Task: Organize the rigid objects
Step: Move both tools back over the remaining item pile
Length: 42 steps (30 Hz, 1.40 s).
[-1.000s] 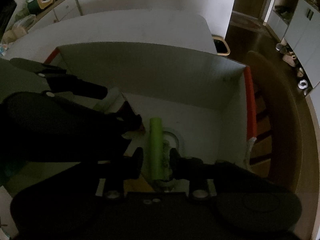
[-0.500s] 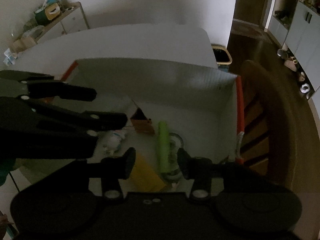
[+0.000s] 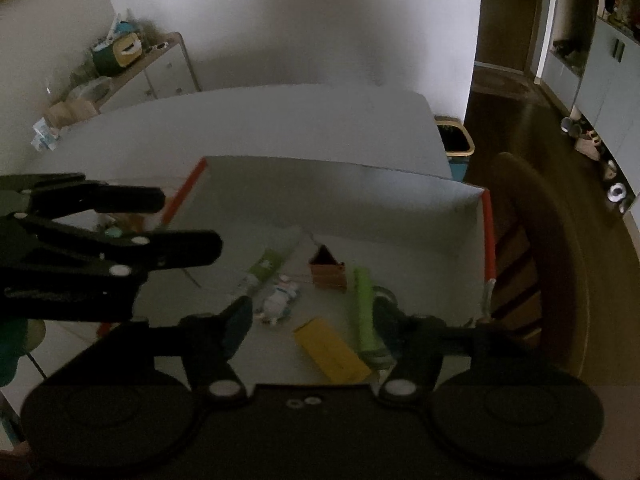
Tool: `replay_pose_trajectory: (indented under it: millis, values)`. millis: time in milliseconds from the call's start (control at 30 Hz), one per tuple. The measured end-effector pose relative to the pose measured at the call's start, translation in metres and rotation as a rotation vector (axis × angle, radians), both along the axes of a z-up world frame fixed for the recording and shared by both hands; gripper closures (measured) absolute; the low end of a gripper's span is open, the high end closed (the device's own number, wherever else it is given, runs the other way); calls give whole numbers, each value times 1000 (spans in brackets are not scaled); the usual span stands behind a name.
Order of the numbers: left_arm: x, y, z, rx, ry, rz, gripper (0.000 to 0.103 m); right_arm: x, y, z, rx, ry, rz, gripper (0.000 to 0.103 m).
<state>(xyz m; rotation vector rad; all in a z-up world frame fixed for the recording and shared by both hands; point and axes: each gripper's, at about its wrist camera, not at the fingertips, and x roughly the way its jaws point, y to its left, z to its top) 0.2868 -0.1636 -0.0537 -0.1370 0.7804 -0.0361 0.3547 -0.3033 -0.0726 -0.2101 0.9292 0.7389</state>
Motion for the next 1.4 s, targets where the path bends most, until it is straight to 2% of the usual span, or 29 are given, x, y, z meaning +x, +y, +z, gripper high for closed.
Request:
replay_pose_trajectory:
  millis: [200, 367, 467, 533, 600, 767, 967, 1400]
  values:
    - [-25, 17, 5, -1, -24, 10, 28, -15, 7, 9, 22, -17, -22, 21]
    - [-45, 42, 9, -22, -36, 23, 27, -29, 18, 16, 46, -34, -38, 17]
    - [-59, 56, 11, -7, -48, 29, 27, -37, 28, 18, 75, -25, -49, 14]
    - [-69, 69, 10, -3, -51, 36, 26, -43, 36, 20, 98, -20, -49, 11]
    - [-78, 82, 9, 4, -53, 54, 21, -50, 45, 22, 119, -17, -43, 7]
    - [-100, 121, 5, 12, -58, 107, 21, -68, 75, 26, 154, -11, -26, 2]
    - [-121, 167, -5, 18, -52, 169, 21, -85, 110, 28, 182, 4, -13, 1]
    - [-138, 248, -48, -5, -3, 271, 21, -102, 194, 20, 117, 3, 32, 1]
